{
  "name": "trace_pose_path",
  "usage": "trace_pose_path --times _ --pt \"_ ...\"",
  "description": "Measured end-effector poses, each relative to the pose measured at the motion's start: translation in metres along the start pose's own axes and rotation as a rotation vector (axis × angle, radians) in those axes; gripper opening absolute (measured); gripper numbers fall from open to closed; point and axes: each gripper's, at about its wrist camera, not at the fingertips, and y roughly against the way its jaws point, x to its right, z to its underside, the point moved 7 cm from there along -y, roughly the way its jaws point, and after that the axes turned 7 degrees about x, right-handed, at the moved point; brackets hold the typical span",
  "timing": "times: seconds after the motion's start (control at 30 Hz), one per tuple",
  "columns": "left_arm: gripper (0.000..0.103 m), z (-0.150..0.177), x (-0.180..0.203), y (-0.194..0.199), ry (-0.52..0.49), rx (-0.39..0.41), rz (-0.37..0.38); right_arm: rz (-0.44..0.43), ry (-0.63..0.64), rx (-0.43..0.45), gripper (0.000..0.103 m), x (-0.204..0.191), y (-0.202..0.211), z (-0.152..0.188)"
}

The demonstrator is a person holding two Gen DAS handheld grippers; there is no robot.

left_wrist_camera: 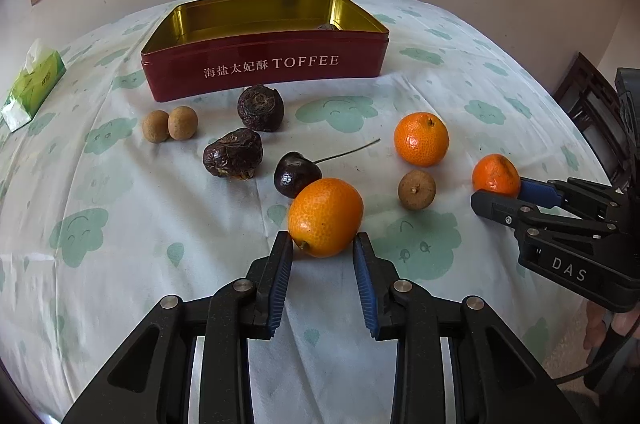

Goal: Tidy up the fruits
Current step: 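Close the left tool on the smooth orange and lift it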

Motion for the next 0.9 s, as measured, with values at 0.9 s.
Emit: trace_pose_path --times 0.9 --pt "0.034 0.021 -0.019 0.019 0.018 -0.029 -0.052 0.007 0.007 0.011 0.038 0.000 -0.001 0.002"
